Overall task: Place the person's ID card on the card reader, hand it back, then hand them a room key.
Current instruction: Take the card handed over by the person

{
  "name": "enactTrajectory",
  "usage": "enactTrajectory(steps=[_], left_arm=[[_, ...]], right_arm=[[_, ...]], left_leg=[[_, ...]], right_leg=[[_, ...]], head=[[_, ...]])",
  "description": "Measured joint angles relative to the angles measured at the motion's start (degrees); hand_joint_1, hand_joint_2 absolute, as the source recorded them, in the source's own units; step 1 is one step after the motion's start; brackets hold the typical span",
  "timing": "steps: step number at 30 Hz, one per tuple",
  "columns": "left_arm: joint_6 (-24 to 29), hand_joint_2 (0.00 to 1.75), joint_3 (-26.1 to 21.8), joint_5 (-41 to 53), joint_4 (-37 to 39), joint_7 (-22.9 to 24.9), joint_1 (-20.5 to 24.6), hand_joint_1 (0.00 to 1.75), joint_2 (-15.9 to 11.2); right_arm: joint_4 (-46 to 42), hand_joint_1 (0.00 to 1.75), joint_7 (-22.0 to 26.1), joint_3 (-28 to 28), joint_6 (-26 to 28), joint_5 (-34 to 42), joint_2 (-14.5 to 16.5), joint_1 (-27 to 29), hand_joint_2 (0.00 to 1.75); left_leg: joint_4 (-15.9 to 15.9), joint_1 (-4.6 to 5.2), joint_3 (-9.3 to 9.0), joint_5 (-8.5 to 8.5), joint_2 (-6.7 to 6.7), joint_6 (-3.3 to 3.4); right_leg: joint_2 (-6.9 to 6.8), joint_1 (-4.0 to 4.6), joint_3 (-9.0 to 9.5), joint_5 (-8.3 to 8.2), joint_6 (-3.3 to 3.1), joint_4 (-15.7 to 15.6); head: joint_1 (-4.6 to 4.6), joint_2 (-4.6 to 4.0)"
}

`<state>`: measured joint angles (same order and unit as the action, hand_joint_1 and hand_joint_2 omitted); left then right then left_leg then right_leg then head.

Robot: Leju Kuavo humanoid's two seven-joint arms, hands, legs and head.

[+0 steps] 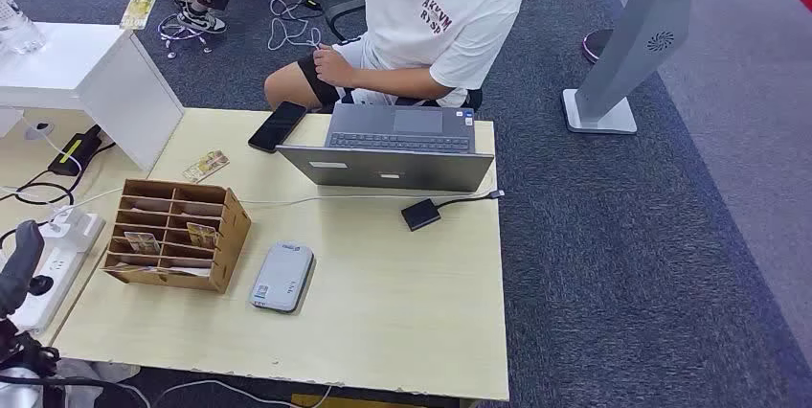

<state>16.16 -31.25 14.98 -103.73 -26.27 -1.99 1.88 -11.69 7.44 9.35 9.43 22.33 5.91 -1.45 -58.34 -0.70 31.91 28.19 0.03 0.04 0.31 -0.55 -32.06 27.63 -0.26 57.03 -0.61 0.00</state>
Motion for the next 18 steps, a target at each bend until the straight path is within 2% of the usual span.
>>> enactTrajectory(steps=[18], left_arm=[[12.1, 1.75, 9.9, 30.3, 7.5, 7.0, 9.2, 0.0, -7.6]], right_arm=[[0.3, 0.0, -2.4, -3.8, -0.8, -5.3, 0.5, -0.4, 1.75]], left_leg=[[0.0, 0.0, 0.0, -0.07, 0.01, 0.01]], right_leg=[[0.02, 0.0, -0.01, -0.04, -0.02, 0.0]], head=[[0.0, 0.0]])
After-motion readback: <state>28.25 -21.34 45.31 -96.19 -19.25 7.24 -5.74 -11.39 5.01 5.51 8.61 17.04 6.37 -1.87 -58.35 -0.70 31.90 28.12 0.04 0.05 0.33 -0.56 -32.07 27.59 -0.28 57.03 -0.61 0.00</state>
